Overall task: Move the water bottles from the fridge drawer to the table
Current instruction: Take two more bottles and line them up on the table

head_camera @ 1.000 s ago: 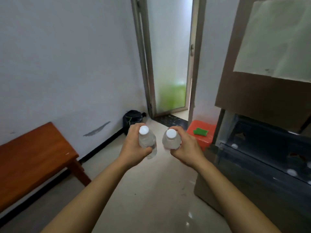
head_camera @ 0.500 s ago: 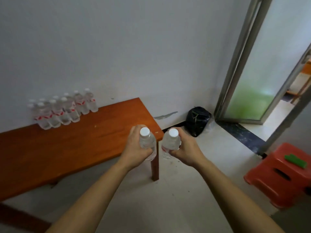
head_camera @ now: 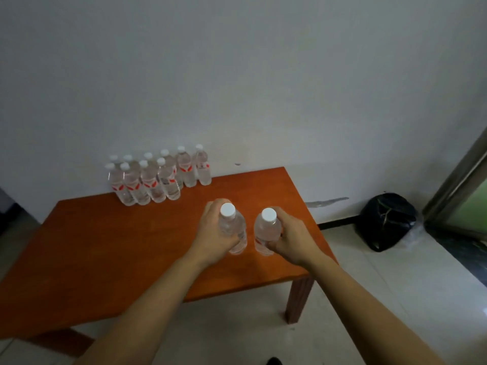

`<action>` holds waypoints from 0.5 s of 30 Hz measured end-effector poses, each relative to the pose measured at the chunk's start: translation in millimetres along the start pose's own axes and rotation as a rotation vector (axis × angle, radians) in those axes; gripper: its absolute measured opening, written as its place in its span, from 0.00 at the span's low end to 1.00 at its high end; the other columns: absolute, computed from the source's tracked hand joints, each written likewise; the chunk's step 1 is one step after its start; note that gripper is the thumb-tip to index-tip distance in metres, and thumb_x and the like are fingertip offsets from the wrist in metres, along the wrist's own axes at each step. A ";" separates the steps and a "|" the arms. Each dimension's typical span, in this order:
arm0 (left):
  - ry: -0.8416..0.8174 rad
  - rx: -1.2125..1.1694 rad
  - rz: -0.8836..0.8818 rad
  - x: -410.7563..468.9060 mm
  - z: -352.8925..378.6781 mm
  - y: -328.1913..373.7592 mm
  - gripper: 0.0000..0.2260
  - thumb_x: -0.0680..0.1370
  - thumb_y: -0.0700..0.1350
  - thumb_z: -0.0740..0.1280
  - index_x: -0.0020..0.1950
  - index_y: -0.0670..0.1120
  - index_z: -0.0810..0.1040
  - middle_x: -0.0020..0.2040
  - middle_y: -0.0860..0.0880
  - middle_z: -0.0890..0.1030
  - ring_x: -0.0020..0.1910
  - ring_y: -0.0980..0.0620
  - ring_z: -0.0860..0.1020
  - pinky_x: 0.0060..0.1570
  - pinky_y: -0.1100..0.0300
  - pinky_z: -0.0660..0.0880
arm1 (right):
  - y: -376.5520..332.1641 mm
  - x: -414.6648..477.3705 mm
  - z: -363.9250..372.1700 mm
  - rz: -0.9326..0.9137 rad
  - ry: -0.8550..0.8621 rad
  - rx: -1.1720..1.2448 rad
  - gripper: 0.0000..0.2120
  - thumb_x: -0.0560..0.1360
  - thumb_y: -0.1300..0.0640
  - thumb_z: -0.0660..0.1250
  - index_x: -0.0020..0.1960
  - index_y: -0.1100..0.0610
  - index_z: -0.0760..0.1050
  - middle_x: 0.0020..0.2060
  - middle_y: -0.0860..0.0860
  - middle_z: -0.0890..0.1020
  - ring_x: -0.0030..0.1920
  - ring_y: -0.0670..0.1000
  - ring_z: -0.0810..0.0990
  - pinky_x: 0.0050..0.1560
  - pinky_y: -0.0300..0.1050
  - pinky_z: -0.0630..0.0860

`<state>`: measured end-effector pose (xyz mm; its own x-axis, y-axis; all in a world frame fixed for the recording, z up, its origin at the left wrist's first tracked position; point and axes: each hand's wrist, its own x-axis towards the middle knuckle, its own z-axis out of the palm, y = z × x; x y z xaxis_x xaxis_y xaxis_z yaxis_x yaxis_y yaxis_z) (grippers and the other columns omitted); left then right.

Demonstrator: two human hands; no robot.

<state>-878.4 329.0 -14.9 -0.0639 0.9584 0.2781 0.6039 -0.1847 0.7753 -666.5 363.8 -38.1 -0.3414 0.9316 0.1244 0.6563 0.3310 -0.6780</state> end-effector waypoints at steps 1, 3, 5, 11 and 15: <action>-0.004 0.017 -0.009 20.0 -0.2 -5.1 0.30 0.64 0.39 0.80 0.57 0.57 0.69 0.55 0.52 0.71 0.54 0.55 0.73 0.49 0.63 0.71 | 5.8 24.1 2.1 -0.005 -0.007 0.005 0.32 0.67 0.56 0.79 0.67 0.45 0.68 0.59 0.45 0.79 0.59 0.47 0.78 0.59 0.46 0.78; -0.010 0.045 -0.026 58.0 -2.4 -17.6 0.31 0.64 0.39 0.80 0.56 0.61 0.68 0.56 0.51 0.70 0.54 0.56 0.73 0.50 0.63 0.71 | 14.1 68.8 4.1 -0.016 -0.024 0.019 0.32 0.69 0.56 0.78 0.68 0.46 0.68 0.60 0.46 0.79 0.60 0.48 0.77 0.60 0.47 0.77; 0.004 0.063 -0.044 92.4 -7.3 -31.0 0.29 0.64 0.41 0.79 0.54 0.63 0.68 0.55 0.52 0.71 0.53 0.59 0.73 0.48 0.61 0.72 | 18.9 111.6 5.0 -0.020 -0.044 0.015 0.33 0.70 0.55 0.77 0.71 0.46 0.67 0.63 0.48 0.75 0.62 0.50 0.75 0.62 0.44 0.72; 0.002 0.230 -0.106 168.2 -31.3 -66.0 0.17 0.69 0.46 0.77 0.54 0.51 0.75 0.49 0.54 0.77 0.48 0.57 0.75 0.45 0.59 0.74 | 21.3 220.4 26.3 -0.041 -0.160 -0.041 0.37 0.70 0.55 0.77 0.74 0.47 0.64 0.67 0.51 0.70 0.65 0.52 0.72 0.60 0.40 0.65; -0.068 0.341 -0.134 212.5 -50.4 -117.9 0.16 0.72 0.54 0.74 0.55 0.52 0.74 0.49 0.55 0.78 0.48 0.55 0.76 0.46 0.54 0.76 | 20.0 284.8 58.1 -0.056 -0.202 -0.116 0.39 0.67 0.54 0.80 0.73 0.48 0.66 0.64 0.51 0.75 0.64 0.53 0.75 0.60 0.43 0.69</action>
<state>-1003.2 543.5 -18.6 -0.1144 0.9836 0.1396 0.8247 0.0157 0.5653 -789.7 627.0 -58.3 -0.4997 0.8662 0.0036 0.7016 0.4071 -0.5849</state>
